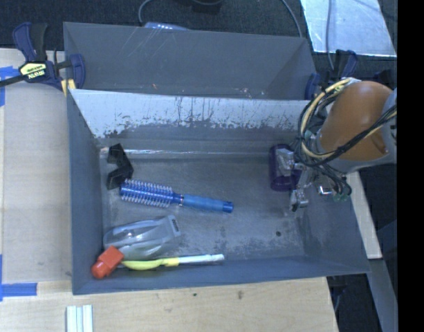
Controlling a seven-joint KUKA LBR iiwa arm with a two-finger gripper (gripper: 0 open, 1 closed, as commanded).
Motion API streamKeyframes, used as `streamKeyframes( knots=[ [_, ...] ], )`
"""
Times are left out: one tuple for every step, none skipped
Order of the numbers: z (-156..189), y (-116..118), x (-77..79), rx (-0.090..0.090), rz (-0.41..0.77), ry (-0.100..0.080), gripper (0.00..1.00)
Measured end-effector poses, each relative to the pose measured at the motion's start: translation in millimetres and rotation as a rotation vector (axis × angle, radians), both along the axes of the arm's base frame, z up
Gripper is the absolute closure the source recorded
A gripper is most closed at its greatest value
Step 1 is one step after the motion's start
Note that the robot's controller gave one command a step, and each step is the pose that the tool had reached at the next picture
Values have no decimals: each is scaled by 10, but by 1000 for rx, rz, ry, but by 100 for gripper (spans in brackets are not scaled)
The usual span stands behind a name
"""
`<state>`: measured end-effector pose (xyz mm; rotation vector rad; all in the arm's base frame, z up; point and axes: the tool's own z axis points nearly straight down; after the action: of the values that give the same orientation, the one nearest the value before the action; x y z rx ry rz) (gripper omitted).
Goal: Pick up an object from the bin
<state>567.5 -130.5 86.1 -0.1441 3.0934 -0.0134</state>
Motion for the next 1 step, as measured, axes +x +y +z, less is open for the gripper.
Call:
streamKeyframes(
  knots=[
    [271,44,45,3,13,26,0]
  ],
)
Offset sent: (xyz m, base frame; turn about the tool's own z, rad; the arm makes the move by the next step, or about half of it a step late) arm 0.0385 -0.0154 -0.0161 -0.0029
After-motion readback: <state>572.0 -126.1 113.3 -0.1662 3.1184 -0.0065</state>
